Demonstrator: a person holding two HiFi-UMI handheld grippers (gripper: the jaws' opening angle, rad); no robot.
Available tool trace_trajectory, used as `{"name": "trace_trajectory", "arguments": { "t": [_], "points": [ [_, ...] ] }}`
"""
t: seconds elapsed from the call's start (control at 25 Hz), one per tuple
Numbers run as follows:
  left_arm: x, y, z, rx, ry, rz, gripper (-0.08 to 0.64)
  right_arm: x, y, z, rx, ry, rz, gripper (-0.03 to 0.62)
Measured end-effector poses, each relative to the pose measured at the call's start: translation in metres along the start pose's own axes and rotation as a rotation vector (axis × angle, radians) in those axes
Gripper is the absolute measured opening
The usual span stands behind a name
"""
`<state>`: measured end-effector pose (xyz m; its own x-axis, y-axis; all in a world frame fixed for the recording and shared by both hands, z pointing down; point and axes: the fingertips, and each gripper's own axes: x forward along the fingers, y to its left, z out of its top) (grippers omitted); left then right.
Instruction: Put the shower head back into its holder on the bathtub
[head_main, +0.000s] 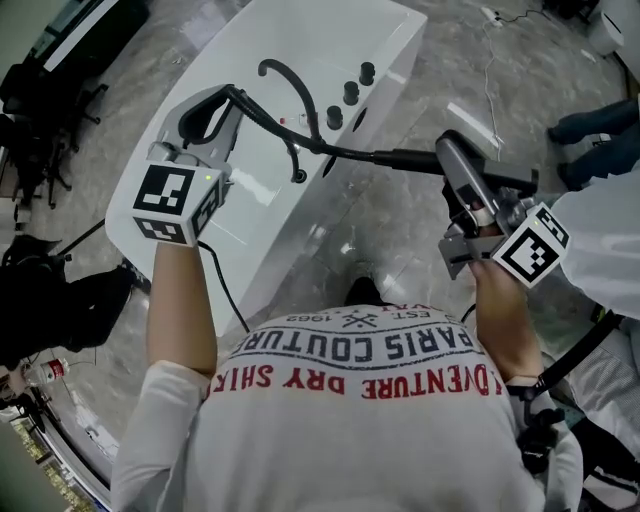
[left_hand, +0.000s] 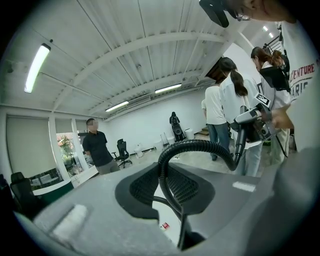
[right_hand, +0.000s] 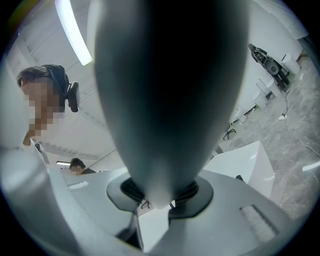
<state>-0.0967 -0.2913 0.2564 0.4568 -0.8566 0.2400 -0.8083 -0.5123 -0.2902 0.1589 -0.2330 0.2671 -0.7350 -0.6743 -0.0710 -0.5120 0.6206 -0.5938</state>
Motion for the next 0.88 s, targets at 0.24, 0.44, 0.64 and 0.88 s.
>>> {"name": "trace_trajectory", "arguments": {
  "t": [0.24, 0.44, 0.64, 0.88],
  "points": [
    [0.021, 0.022, 0.000, 0.001, 0.009, 0.041, 0.058, 0.023, -0.013, 0.013, -0.007, 0.020, 0.034, 0.109],
    [0.041, 0.033, -0.006, -0.002, 0.020, 0.076, 0.058, 0.038, -0.025, 0.016, -0.017, 0.038, 0.068, 0.109],
    [0.050, 0.038, -0.019, -0.035, 0.027, 0.102, 0.058, 0.050, -0.036, 0.014, -0.027, 0.056, 0.092, 0.109],
    [0.065, 0.040, -0.044, -0.058, 0.060, 0.120, 0.058, 0.059, -0.054, 0.013, -0.032, 0.072, 0.082, 0.109]
  ]
}}
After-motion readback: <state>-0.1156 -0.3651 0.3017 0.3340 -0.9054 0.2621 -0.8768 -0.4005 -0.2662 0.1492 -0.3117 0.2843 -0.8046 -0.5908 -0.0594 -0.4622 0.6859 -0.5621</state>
